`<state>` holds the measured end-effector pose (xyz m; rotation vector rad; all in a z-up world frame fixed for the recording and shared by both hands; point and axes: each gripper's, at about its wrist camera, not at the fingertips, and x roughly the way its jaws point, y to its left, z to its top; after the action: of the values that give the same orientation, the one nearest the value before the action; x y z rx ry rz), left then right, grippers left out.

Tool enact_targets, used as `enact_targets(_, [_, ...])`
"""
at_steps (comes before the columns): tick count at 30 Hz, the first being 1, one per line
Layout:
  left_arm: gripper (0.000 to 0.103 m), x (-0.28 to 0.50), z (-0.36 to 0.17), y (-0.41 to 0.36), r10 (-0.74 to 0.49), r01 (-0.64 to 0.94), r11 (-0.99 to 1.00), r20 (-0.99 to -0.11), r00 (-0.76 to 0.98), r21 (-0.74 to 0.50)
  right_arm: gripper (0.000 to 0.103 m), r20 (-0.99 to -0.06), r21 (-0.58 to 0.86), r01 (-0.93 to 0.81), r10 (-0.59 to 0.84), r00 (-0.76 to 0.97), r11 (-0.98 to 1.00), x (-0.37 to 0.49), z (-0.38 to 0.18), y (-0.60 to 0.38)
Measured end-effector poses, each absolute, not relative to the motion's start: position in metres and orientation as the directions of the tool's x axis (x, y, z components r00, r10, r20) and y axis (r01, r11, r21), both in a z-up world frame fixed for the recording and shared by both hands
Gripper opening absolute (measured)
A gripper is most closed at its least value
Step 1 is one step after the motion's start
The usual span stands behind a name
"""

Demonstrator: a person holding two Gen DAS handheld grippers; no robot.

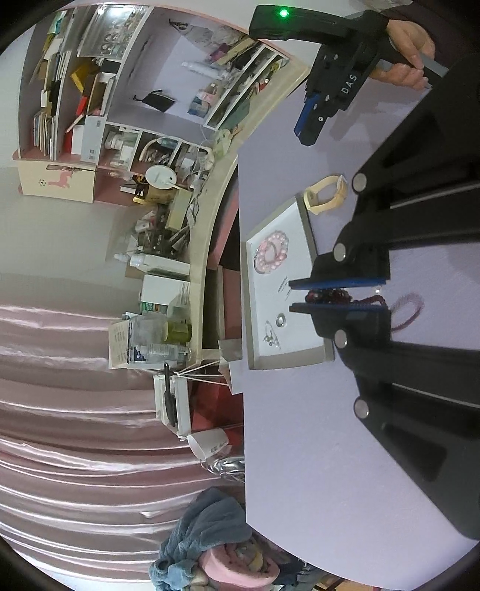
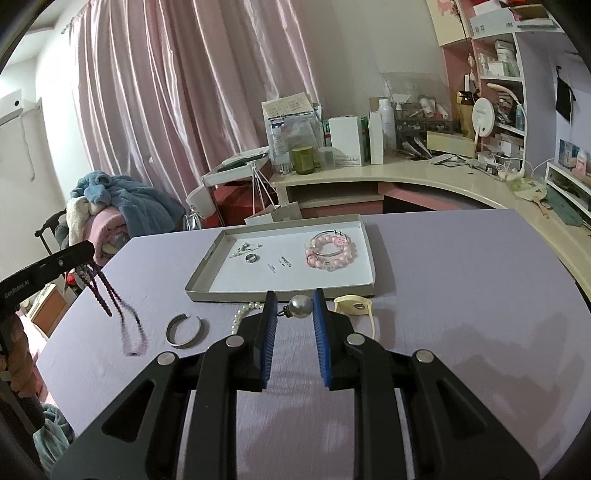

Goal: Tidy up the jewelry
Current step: 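Carry the necklace into the tray and open the left tool while the right tool carries the earring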

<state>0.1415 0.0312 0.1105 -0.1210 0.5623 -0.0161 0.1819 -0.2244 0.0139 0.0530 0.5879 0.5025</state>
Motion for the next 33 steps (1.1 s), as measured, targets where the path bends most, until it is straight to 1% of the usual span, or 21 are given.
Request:
enact_targets(10, [0.007, 0.166, 0.128, 0.032, -0.040, -0.019, 0.994, -0.512, 0.858, -0.110, 0.020, -0.513, 0.191, -0.431, 0.464, 0.722, 0.882, 0.194, 0.017, -0.223])
enact_targets(19, [0.007, 0.229, 0.135, 0.038, 0.000, -0.049, 0.995, -0.512, 0.859, -0.083, 0.020, -0.488, 0.191, -0.430, 0.466, 0.738, 0.882, 0.231, 0.026, -0.213])
enact_targets(24, [0.007, 0.269, 0.121, 0.049, 0.007, -0.071, 0.993, -0.532, 0.847, -0.099, 0.020, -0.484, 0.203, -0.430, 0.472, 0.737, 0.880, 0.256, 0.023, -0.207])
enact_targets(33, [0.007, 0.331, 0.081, 0.063, 0.034, -0.098, 0.992, -0.583, 0.812, -0.078, 0.021, -0.507, 0.206, -0.424, 0.467, 0.724, 0.882, 0.295, 0.007, -0.197])
